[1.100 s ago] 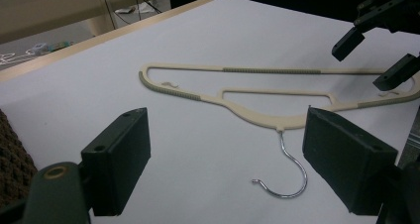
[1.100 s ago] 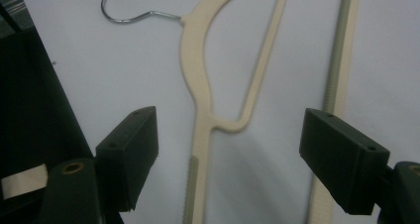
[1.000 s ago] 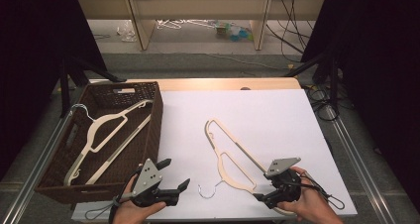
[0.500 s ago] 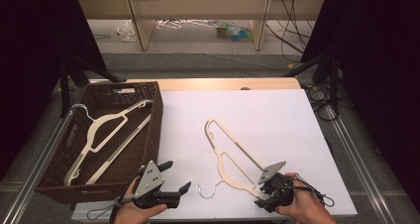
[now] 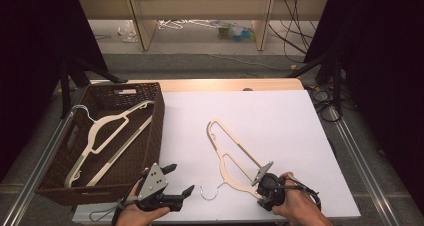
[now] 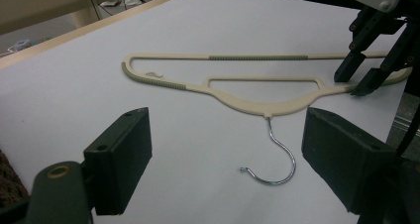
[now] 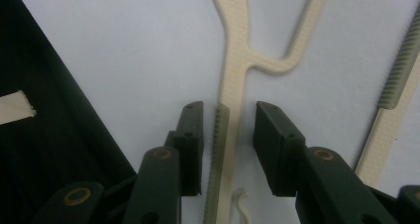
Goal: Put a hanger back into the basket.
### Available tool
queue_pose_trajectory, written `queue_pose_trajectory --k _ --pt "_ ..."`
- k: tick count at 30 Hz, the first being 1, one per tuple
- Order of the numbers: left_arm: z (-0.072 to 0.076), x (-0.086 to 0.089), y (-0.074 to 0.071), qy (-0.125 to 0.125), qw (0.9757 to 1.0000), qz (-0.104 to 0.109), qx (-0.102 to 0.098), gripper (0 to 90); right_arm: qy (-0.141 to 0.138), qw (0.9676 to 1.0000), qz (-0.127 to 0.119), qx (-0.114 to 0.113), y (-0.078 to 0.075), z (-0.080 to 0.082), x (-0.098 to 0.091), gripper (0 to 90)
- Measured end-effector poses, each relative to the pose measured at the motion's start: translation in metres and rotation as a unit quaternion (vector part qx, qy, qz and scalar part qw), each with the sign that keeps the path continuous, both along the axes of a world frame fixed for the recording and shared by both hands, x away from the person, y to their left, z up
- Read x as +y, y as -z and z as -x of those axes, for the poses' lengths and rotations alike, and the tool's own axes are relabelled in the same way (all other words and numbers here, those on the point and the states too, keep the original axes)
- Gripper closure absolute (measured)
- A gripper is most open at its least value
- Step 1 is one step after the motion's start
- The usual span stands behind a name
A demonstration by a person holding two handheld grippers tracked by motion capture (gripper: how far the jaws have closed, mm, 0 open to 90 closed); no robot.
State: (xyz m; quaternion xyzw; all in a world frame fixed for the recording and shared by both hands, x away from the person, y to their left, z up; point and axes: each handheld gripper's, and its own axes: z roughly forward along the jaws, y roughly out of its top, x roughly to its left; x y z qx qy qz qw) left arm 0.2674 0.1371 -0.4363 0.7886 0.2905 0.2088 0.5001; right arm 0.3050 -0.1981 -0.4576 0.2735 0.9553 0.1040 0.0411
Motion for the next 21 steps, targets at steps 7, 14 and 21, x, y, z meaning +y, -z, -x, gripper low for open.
queue_pose_trajectory --k 7,14,21 --pt "0.001 -0.001 0.0 0.001 1.0 0.002 0.002 19.9 -0.005 0.9996 0.019 0.022 -0.001 -0.008 0.004 68.2" --pt "0.001 0.0 -0.001 0.004 1.0 0.001 0.001 20.1 -0.003 0.9995 0.016 0.027 -0.002 -0.011 0.002 77.0" --pt "0.0 0.001 0.0 0.002 1.0 0.004 0.001 20.5 -0.006 0.9997 -0.006 0.021 -0.002 -0.012 -0.004 79.4"
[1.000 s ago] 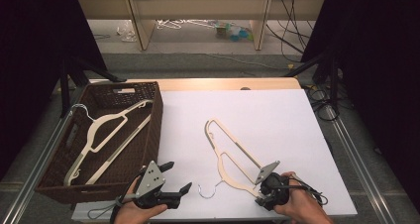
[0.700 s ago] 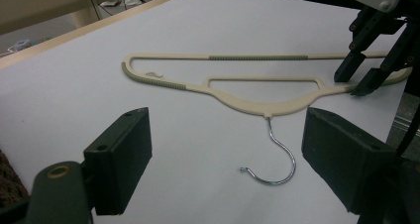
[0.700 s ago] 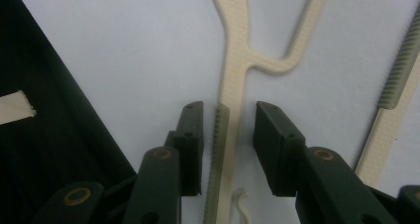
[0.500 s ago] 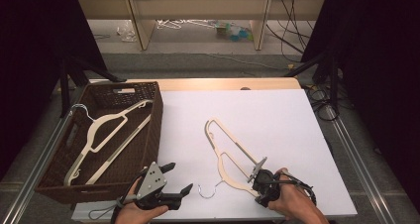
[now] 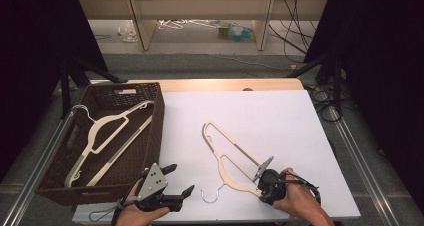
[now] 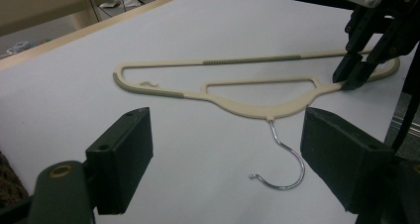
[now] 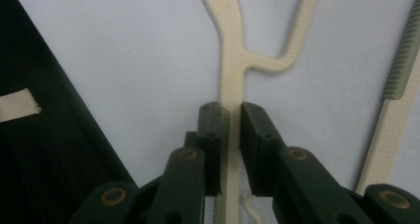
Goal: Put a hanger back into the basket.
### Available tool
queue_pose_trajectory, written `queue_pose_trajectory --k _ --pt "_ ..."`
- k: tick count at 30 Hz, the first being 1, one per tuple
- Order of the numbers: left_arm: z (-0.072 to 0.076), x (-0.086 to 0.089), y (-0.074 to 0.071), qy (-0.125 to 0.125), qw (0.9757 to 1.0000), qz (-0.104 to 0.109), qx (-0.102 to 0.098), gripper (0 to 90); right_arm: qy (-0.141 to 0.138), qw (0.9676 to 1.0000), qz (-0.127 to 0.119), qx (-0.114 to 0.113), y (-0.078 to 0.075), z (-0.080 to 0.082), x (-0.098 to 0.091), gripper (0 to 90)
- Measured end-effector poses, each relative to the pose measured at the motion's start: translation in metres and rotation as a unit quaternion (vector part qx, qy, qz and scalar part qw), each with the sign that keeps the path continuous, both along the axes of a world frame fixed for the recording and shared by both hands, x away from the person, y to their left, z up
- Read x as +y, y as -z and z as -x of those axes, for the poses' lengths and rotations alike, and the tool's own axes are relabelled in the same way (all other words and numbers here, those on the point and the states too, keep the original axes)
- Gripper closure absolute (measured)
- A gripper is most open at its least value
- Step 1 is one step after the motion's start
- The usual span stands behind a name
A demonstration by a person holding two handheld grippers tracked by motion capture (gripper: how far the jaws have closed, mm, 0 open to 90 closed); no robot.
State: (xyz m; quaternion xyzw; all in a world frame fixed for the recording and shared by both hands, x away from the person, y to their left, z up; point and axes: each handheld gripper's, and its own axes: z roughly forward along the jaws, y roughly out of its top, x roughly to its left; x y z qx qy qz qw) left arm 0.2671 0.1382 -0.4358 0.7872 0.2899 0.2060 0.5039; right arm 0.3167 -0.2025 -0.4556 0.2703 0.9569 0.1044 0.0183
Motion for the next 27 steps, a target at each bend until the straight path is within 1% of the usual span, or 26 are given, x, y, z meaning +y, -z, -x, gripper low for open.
queue_pose_trajectory --k 1,4,5,6,7,8,9,10,11,12,13,14,15,16,17,18,19,20,21,22,23,24,25,26,27 --pt "0.0 0.0 0.0 -0.003 1.0 0.001 0.0 20.5 -0.003 1.0 -0.003 -0.001 -0.001 0.0 -0.001 79.4" --pt "-0.002 0.0 0.002 -0.003 1.0 -0.005 0.003 20.5 -0.01 0.9999 -0.004 -0.009 -0.002 -0.002 -0.002 79.5" --pt "-0.002 -0.001 0.002 -0.002 1.0 -0.009 0.0 20.6 -0.012 0.9998 -0.008 -0.011 -0.004 -0.003 -0.003 79.6" --pt "-0.003 -0.002 0.003 -0.002 0.9999 -0.01 0.002 20.7 -0.012 0.9998 -0.011 -0.011 -0.005 -0.003 -0.004 79.5" --pt "-0.004 -0.004 0.004 0.001 0.9998 -0.018 -0.002 20.8 -0.015 0.9997 -0.016 -0.012 -0.007 -0.003 -0.005 79.5" --pt "-0.005 -0.006 0.005 0.002 0.9998 -0.022 0.0 21.1 -0.01 0.9997 -0.017 -0.012 -0.009 -0.003 -0.005 79.6" --pt "-0.007 -0.008 0.006 0.002 0.9997 -0.024 0.0 21.3 -0.014 0.9996 -0.02 -0.015 -0.01 -0.003 -0.006 79.6" --pt "-0.01 -0.012 0.007 0.005 0.9995 -0.031 0.0 21.6 -0.016 0.9996 -0.02 -0.014 -0.011 -0.003 -0.006 79.5" --pt "-0.014 -0.017 0.008 0.013 0.999 -0.043 -0.003 22.8 -0.019 0.9994 -0.022 -0.018 -0.014 -0.002 -0.006 79.6" --pt "-0.014 -0.017 0.008 0.013 0.999 -0.043 -0.003 23.5 -0.019 0.9994 -0.022 -0.018 -0.014 -0.002 -0.006 79.6" --pt "-0.018 -0.022 0.009 0.016 0.9984 -0.054 -0.003 23.5 -0.024 0.9993 -0.022 -0.017 -0.015 -0.002 -0.007 79.5" --pt "-0.021 -0.025 0.011 0.017 0.9978 -0.064 -0.004 24.0 -0.024 0.999 -0.025 -0.027 -0.02 0.0 -0.007 79.5" --pt "-0.024 -0.029 0.013 0.018 0.9974 -0.069 -0.005 24.0 -0.024 0.999 -0.025 -0.027 -0.02 0.0 -0.007 79.5" --pt "-0.03 -0.035 0.017 0.02 0.9957 -0.09 -0.007 24.2 -0.025 0.9991 -0.022 -0.026 -0.023 0.002 -0.006 79.5" --pt "-0.034 -0.038 0.02 0.029 0.9936 -0.109 -0.005 24.1 -0.027 0.9989 -0.026 -0.028 -0.027 0.004 -0.007 79.5" --pt "-0.037 -0.042 0.023 0.034 0.9932 -0.111 0.002 24.2 -0.028 0.9988 -0.025 -0.033 -0.03 0.006 -0.007 79.5" --pt "-0.041 -0.047 0.026 0.042 0.991 -0.127 0.002 24.5 -0.031 0.9986 -0.026 -0.034 -0.031 0.006 -0.007 79.5" --pt "-0.045 -0.054 0.031 0.056 0.9871 -0.15 -0.006 24.9 -0.034 0.9984 -0.023 -0.038 -0.035 0.008 -0.008 79.5" --pt "-0.045 -0.054 0.031 0.056 0.9871 -0.15 -0.006 24.8 -0.037 0.9984 -0.023 -0.035 -0.036 0.008 -0.008 79.5" --pt "-0.047 -0.058 0.033 0.061 0.9841 -0.167 -0.01 24.8 -0.037 0.9984 -0.023 -0.035 -0.036 0.008 -0.008 79.5" --pt "-0.05 -0.063 0.036 0.063 0.9824 -0.176 -0.01 24.6 -0.037 0.9983 -0.025 -0.038 -0.037 0.008 -0.009 79.6" --pt "-0.051 -0.065 0.037 0.066 0.9827 -0.173 -0.008 25.3 -0.036 0.9983 -0.026 -0.038 -0.039 0.008 -0.01 79.6" --pt "-0.053 -0.068 0.038 0.07 0.9801 -0.185 -0.011 25.3 -0.036 0.9983 -0.026 -0.038 -0.039 0.008 -0.01 79.6" --pt "-0.053 -0.071 0.04 0.072 0.9801 -0.184 -0.013 25.7 -0.035 0.9982 -0.026 -0.041 -0.04 0.008 -0.01 79.6" --pt "-0.054 -0.073 0.04 0.076 0.9766 -0.2 -0.022 25.9 -0.038 0.9981 -0.026 -0.04 -0.04 0.008 -0.01 79.6"
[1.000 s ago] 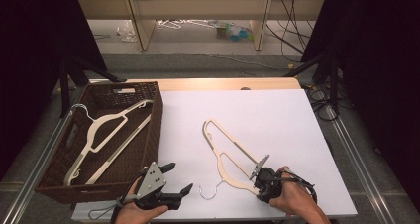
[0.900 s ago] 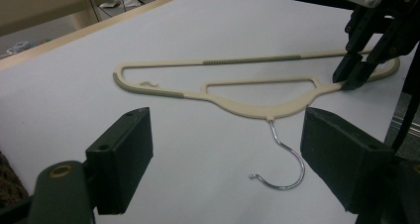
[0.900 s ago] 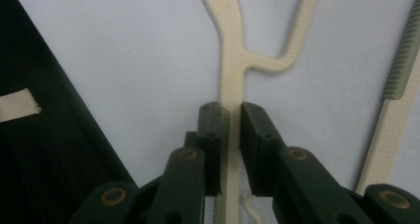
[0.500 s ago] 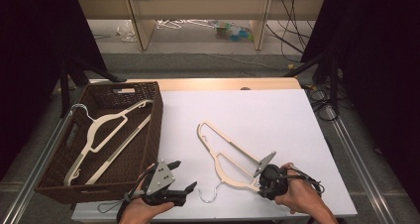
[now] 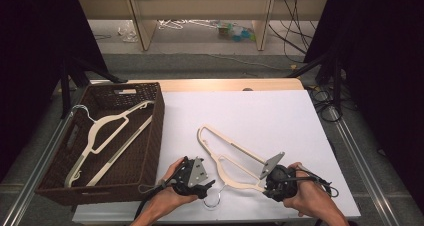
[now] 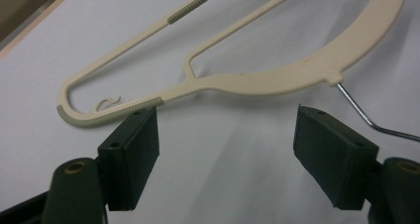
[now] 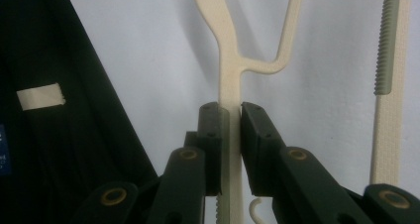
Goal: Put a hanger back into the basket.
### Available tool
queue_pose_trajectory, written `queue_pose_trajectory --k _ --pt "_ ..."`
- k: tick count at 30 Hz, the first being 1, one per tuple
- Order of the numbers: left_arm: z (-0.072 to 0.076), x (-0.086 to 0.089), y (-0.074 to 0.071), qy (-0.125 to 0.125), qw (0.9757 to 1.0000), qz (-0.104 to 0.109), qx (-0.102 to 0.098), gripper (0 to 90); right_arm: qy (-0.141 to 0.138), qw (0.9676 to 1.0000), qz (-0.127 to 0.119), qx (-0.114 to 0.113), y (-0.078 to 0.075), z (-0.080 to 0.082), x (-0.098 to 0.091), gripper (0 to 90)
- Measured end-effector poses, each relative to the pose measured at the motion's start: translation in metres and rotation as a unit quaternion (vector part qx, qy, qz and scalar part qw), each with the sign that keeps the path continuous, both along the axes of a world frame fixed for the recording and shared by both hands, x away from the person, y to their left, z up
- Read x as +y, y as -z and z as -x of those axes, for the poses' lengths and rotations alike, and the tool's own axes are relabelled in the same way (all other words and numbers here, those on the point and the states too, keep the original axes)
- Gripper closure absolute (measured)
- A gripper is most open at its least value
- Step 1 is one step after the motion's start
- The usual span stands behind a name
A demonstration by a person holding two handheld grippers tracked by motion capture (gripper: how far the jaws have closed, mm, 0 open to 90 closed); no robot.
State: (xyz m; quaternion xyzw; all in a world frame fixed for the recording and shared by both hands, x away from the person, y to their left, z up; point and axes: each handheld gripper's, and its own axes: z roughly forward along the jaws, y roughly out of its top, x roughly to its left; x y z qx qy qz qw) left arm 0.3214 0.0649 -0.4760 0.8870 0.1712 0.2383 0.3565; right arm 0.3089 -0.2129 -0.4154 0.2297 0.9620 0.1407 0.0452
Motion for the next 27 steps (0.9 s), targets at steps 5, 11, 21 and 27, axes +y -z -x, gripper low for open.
queue_pose_trajectory --k 5,11,21,27 --pt "0.001 -0.012 0.003 0.018 0.9994 -0.026 -0.017 26.1 0.001 1.0 0.002 0.002 0.0 0.0 0.0 79.6" --pt "0.001 -0.026 0.005 0.037 0.9966 -0.06 -0.042 26.4 -0.004 1.0 -0.001 0.001 -0.001 0.0 0.0 79.5" --pt "-0.004 -0.04 0.012 0.071 0.9903 -0.093 -0.075 29.2 -0.008 0.9999 -0.006 0.006 0.0 0.0 -0.002 79.4" --pt "-0.01 -0.038 0.008 0.149 0.9824 -0.07 -0.087 38.1 -0.019 0.9995 -0.02 0.017 0.004 -0.003 -0.007 79.4"
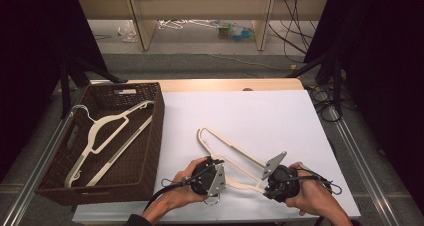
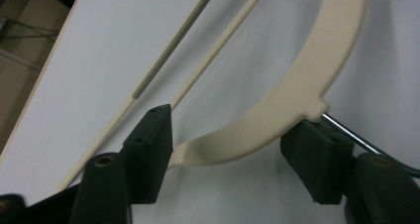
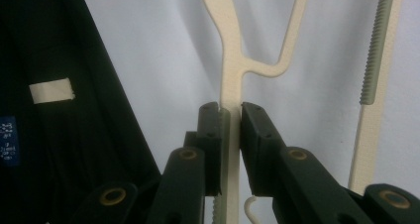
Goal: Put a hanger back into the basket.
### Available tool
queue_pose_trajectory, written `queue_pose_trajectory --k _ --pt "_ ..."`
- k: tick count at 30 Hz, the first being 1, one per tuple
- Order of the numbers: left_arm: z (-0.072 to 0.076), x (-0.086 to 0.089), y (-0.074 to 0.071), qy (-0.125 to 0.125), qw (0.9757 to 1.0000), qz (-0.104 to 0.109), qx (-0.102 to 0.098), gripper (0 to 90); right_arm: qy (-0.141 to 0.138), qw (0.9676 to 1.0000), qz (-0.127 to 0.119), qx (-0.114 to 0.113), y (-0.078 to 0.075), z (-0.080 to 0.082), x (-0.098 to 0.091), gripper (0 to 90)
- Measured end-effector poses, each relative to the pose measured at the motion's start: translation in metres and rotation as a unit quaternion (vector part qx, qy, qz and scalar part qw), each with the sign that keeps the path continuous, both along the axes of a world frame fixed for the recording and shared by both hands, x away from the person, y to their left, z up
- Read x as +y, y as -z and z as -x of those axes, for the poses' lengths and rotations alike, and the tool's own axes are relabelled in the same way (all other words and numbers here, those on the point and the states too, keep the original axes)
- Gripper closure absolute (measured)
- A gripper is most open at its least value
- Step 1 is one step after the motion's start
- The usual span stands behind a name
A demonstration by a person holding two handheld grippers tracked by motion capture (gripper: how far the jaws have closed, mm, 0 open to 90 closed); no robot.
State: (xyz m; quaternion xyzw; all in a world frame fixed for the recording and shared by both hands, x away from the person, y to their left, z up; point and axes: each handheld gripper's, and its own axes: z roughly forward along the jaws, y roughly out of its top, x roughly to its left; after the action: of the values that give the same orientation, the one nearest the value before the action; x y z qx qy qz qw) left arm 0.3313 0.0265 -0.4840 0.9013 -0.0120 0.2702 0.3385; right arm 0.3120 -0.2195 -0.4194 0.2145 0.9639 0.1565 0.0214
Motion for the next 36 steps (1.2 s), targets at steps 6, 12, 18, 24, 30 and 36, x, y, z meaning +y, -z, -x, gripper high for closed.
queue_pose_trajectory --k 6,12,18,24,30,36 --pt "-0.002 0.0 -0.006 0.065 0.9979 -0.006 -0.006 58.3 -0.004 0.9999 -0.012 0.008 0.002 -0.003 -0.008 79.4" --pt "0.0 -0.004 -0.012 0.111 0.9927 -0.034 -0.032 65.4 -0.01 0.9997 -0.016 0.018 0.005 -0.004 -0.011 79.4" --pt "0.003 -0.008 -0.024 0.133 0.9873 -0.067 -0.054 72.9 -0.009 0.9996 -0.019 0.018 0.005 -0.004 -0.014 79.1" --pt "0.004 -0.012 -0.039 0.137 0.9854 -0.07 -0.073 76.6 0.013 0.9989 -0.038 -0.027 -0.015 0.001 -0.015 61.7" --pt "-0.002 -0.01 -0.055 0.122 0.9872 -0.067 -0.077 81.7 0.061 0.9842 -0.133 -0.099 -0.037 -0.001 -0.019 39.4" --pt "-0.016 -0.003 -0.083 0.05 0.9957 -0.046 -0.064 85.4 0.097 0.962 -0.207 -0.149 -0.05 -0.002 -0.025 34.7"
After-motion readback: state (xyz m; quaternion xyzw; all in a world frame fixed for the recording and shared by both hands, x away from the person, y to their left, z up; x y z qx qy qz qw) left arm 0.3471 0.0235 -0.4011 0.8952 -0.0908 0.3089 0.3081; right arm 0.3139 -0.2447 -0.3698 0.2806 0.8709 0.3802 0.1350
